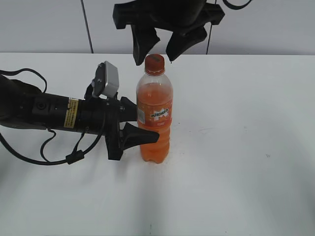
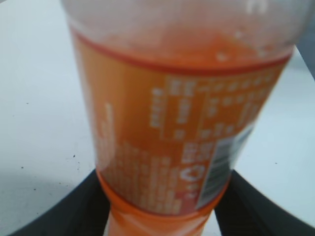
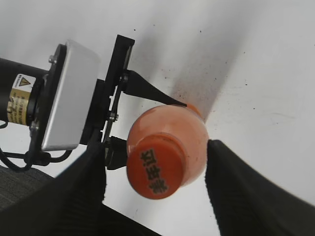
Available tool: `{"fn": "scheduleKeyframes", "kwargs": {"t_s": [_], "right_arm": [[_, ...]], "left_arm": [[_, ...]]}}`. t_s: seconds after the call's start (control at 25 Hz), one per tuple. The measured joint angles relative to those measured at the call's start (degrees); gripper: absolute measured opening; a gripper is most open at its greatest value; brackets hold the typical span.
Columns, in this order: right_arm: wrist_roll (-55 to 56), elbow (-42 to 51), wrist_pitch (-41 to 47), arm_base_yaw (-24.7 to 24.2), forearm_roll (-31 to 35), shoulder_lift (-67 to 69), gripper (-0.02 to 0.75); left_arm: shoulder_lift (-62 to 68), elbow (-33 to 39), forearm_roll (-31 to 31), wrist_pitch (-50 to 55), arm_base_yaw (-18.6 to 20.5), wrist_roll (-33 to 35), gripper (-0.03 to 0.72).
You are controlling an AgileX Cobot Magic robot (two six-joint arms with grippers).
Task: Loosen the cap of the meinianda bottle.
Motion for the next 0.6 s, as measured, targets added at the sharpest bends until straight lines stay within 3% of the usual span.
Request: {"fn": "scheduleKeyframes", "kwargs": {"t_s": [0.32, 0.48, 0.6], "right_arm": [[0.0, 0.0, 0.1, 0.0, 0.0, 1.3, 0.395], [-0.1, 0.0, 0.3, 0.0, 0.0, 1.4, 0.282], [-1.2, 0.0, 0.3, 0.0, 0.0, 1.4, 0.278]], "left_arm": [[0.0, 0.0, 0.0, 0.0, 0.0, 0.0, 0.391], [0.0, 0.0, 0.0, 0.0, 0.0, 0.0, 0.391], [0.0, 0.0, -0.1, 0.0, 0.0, 0.0, 0.391]]}}
